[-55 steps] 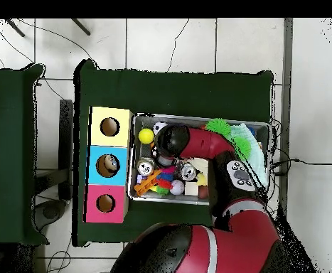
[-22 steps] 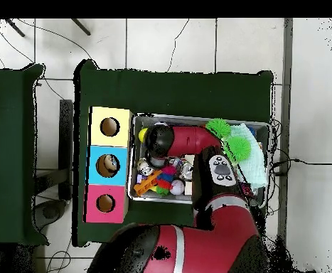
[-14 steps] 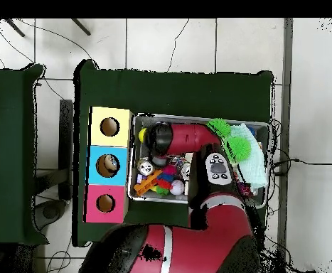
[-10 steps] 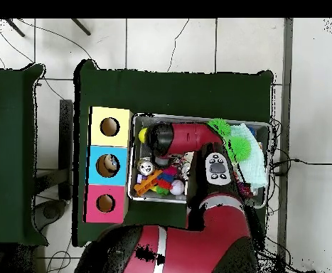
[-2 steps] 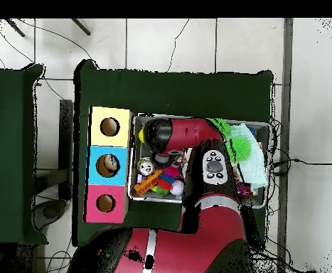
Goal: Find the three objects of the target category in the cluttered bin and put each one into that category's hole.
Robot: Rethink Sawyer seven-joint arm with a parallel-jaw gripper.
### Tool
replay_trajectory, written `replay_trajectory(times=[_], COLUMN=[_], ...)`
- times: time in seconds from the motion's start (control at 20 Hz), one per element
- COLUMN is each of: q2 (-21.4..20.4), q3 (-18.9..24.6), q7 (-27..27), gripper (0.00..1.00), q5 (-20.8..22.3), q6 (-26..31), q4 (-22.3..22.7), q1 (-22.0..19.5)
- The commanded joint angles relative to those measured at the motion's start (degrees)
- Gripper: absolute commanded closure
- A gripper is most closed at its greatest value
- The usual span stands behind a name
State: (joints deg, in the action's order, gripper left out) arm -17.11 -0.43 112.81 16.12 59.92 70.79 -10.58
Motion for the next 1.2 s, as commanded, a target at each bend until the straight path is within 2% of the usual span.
replay_trajectory(times=[0.05, 0.3, 0.55, 0.9, 1.2], q2=[0.34, 0.46, 1.63, -0.48, -2.28], q3=[-0.52, 0.11, 3.43, 10.77, 13.93], q7=[1.25, 0.37, -2.61, -7.6, -8.52], gripper=[0.0, 0.0, 0.0, 0.0, 0.0], q5=[1.43, 1.07, 0.53, -2.09, -1.93], q6=[5.19, 3.17, -3.38, -12.86, -14.5], q4=[-0.92, -0.06, 0.97, 7.66, 9.99], q1=[-0.65, -1.16, -3.25, -9.08, -11.36])
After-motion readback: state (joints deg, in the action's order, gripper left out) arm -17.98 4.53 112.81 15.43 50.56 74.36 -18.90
